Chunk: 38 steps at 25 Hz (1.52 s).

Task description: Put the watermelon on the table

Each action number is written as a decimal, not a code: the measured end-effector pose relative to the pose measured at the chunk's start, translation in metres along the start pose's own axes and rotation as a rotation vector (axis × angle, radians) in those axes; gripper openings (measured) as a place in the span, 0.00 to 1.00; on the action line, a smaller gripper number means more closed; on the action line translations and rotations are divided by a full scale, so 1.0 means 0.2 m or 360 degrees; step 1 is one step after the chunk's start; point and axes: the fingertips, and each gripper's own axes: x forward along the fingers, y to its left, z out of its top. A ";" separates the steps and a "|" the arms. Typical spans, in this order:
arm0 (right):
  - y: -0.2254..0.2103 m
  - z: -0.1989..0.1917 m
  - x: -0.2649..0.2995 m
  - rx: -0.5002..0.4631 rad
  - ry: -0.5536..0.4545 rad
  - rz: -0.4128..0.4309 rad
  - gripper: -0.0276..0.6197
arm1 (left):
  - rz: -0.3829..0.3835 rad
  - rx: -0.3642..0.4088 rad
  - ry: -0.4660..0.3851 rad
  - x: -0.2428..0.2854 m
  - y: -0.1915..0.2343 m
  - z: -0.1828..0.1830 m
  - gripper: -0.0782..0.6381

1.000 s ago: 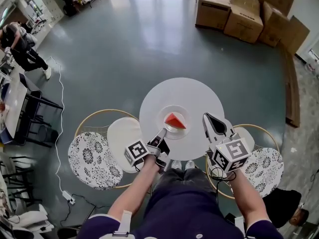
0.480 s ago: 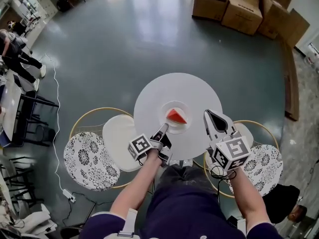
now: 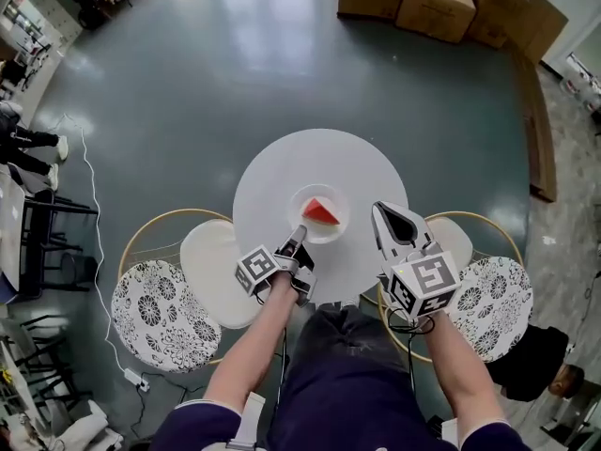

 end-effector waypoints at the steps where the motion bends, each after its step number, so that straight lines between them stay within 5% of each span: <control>1: -0.01 -0.01 0.00 -0.0004 0.0003 -0.0004 0.05 | 0.0006 0.0002 0.0005 0.01 0.01 0.00 0.13; 38: -0.14 -0.06 0.01 0.0085 0.0002 -0.0104 0.05 | 0.0291 0.0146 0.0087 0.21 0.13 0.03 0.13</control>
